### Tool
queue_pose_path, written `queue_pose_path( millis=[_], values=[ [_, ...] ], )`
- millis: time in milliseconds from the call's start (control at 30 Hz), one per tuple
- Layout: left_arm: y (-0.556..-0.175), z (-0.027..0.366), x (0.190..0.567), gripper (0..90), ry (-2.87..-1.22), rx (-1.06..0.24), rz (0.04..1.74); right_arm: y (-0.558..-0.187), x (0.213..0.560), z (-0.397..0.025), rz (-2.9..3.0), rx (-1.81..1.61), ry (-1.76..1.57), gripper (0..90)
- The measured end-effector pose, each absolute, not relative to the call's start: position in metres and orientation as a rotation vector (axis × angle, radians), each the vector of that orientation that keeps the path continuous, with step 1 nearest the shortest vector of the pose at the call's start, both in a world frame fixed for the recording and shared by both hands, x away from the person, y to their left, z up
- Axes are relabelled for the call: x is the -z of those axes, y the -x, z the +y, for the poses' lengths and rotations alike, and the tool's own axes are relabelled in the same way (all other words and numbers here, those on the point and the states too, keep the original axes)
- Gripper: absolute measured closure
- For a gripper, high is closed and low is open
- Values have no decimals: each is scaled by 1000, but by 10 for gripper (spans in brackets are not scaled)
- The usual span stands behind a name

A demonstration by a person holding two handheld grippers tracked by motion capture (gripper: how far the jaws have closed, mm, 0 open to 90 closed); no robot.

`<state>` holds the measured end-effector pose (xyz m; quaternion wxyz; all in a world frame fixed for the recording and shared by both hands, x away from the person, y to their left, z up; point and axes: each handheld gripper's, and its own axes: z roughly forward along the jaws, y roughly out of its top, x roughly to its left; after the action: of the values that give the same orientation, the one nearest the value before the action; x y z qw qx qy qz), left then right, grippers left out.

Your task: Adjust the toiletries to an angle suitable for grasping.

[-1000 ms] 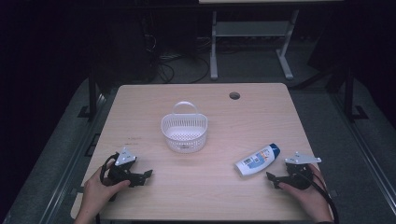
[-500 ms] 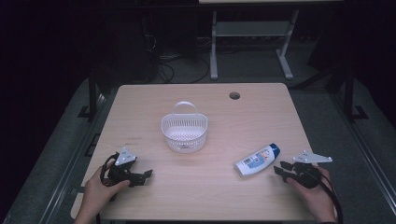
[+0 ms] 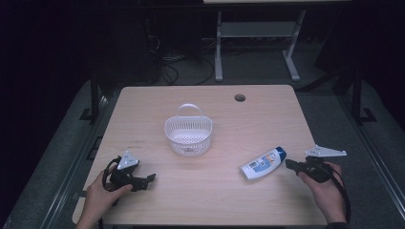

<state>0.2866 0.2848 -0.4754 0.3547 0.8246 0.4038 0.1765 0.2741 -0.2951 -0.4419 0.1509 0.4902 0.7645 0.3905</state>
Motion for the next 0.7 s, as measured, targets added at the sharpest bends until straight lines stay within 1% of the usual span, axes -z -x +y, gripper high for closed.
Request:
queue_pose_path(
  millis=[267, 533, 700],
  values=[
    [-287, 285, 475, 129, -2131, -456, 1043, -288, 441, -298, 2196, -1104, -1411, 900],
    [-286, 285, 475, 129, -2133, -457, 1042, -301, 447, -293, 2225, -1068, -1416, 900],
    [-286, 285, 475, 128, -2132, -456, 1041, -303, 450, -292, 2240, -1043, -1417, 900]
  ],
)
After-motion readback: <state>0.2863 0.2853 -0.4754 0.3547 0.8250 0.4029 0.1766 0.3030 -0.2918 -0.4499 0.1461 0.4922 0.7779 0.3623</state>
